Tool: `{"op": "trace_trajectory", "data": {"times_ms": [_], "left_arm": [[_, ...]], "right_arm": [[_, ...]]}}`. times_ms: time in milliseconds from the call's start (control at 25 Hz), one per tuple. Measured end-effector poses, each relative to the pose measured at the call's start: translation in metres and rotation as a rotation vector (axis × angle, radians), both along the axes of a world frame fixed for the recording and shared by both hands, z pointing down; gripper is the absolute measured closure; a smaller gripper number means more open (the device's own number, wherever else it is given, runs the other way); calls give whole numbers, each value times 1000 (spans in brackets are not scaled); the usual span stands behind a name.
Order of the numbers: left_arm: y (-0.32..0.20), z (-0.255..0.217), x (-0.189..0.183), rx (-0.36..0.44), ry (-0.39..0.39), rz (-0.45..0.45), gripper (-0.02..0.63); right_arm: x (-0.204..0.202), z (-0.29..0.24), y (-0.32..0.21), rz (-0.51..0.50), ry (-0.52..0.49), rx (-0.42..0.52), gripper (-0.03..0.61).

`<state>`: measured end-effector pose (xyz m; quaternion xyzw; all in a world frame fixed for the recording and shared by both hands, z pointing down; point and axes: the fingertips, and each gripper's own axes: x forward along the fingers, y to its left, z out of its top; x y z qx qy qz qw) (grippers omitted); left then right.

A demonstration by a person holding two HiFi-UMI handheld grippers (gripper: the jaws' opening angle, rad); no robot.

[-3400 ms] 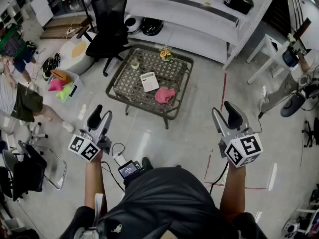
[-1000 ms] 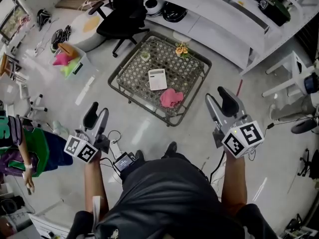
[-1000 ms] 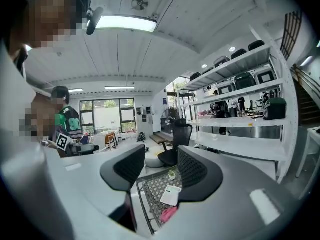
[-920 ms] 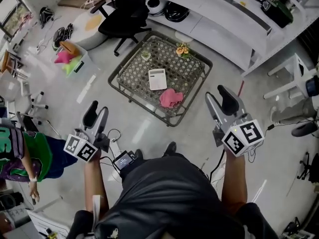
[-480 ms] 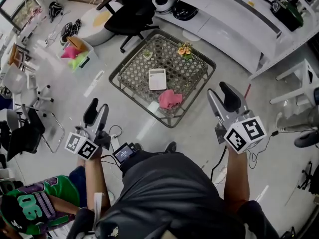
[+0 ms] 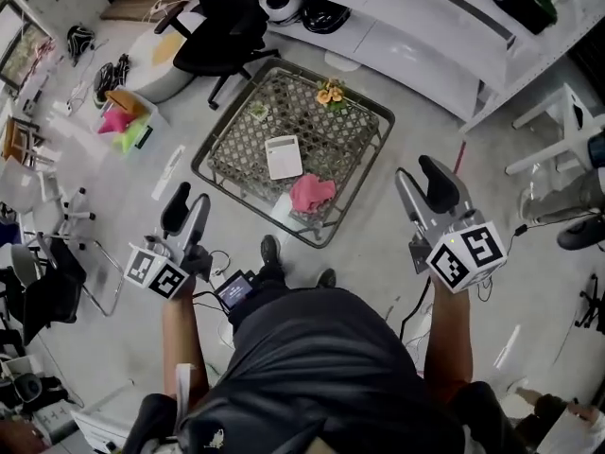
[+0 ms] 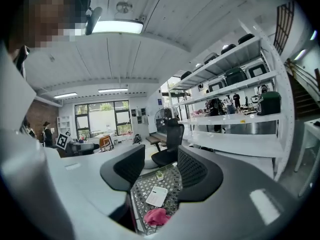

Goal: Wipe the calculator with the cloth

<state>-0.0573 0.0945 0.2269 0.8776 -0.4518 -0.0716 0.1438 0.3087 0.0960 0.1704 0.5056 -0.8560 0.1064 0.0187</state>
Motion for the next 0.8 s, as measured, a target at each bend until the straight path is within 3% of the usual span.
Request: {"op": "trace_trajectory", "data": {"times_ms": [160,320,440,800], "left_arm": [[-32,1,7,9,21,75,360],[-74,-17,-13,23,-3,141,360],[-99,-13,-13,13,33,183,359],[-121,3,-24,26,74,254,360]], "right_arm": [[8,-3,-1,86,20,-4,394],[-15,-4,-16,146,-16,16,394],[-21,-9,-25,187,12,3,394],[-47,-14,-18,254,66,-6,394]]}}
